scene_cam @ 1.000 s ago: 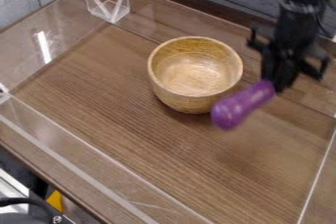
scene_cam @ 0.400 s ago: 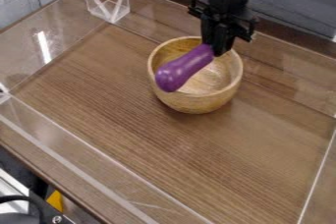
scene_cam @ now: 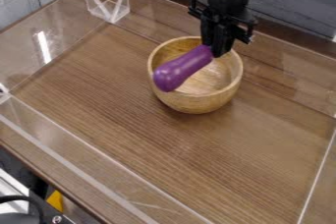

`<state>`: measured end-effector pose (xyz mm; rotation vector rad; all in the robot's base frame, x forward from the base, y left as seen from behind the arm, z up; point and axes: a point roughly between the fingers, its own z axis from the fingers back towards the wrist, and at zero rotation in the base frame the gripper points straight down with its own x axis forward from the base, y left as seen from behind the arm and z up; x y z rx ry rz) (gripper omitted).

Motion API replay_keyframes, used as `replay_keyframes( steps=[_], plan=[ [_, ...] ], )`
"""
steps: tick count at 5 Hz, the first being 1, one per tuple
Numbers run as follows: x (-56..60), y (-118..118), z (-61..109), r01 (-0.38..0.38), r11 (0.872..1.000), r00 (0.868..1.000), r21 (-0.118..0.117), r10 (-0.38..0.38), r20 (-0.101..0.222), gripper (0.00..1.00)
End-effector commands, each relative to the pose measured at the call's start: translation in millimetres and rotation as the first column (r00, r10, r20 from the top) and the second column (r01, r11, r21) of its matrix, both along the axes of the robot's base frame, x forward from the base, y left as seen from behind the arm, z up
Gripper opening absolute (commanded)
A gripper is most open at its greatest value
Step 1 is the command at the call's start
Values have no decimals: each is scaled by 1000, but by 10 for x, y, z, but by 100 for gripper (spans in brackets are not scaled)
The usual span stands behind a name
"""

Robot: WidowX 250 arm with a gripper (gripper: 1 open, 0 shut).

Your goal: Put the purple eggplant in the brown bowl

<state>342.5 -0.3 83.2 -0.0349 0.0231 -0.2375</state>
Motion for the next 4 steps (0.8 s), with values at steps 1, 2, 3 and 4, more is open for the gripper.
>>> replay_keyframes(
  steps=[1, 2, 3, 4],
  plan=[
    [-87, -76, 320, -2, 1000, 995, 1, 2, 102, 0],
    [-199, -132, 307, -12, 1000, 993, 4, 11, 114, 0],
    [-169, -141, 388, -9, 1000, 990, 14, 7, 140, 0],
    [-146, -149, 464, -10, 1000, 987, 22, 6, 162, 0]
  ],
)
